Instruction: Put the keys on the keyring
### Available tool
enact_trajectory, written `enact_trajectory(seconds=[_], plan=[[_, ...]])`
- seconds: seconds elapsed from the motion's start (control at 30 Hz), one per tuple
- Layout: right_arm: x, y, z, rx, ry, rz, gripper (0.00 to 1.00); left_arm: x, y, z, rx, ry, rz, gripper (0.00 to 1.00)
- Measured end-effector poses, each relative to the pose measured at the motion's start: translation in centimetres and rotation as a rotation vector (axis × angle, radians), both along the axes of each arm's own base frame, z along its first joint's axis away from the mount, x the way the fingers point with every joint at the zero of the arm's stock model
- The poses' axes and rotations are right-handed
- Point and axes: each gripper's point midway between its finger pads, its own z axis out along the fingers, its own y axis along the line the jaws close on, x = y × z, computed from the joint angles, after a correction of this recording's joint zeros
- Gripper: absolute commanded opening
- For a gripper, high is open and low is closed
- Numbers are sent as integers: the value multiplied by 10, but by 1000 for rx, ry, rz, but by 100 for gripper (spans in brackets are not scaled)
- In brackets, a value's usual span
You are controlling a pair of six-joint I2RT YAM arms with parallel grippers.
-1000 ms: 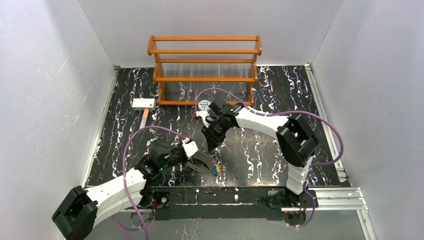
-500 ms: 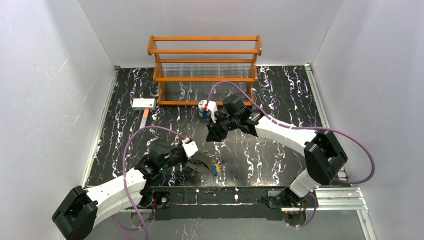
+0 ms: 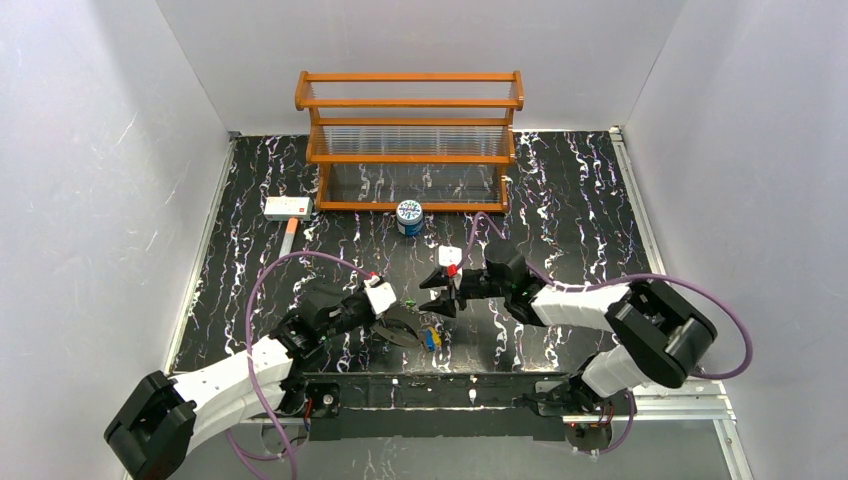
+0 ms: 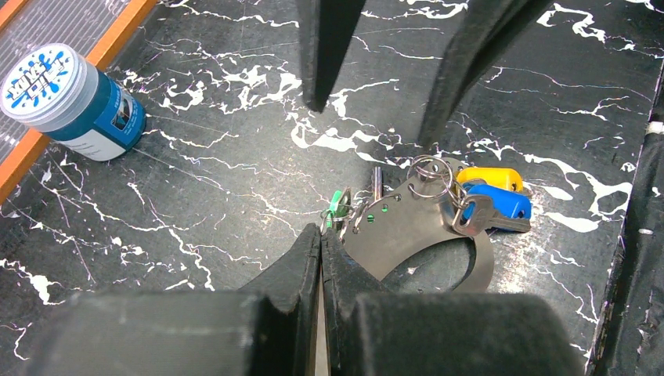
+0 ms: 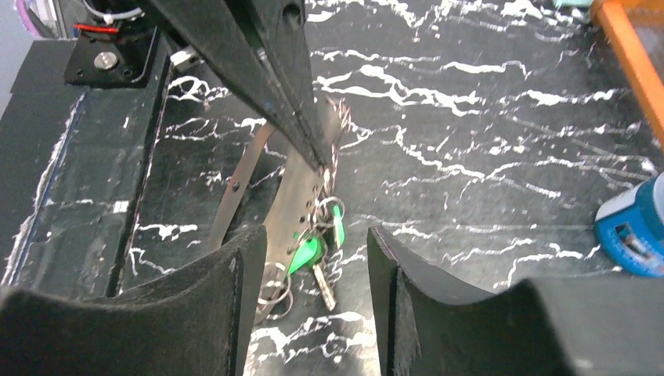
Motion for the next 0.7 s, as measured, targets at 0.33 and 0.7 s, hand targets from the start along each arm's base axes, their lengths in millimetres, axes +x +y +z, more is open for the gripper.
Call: enact_trajectory(seconds=[0.33,0.7], plan=[[15,25,6,97,-39,31,51,0,0,0,-1,0,0,0],[15,38,-7,114,-10,85,46,0,0,0,-2,2,2,0]])
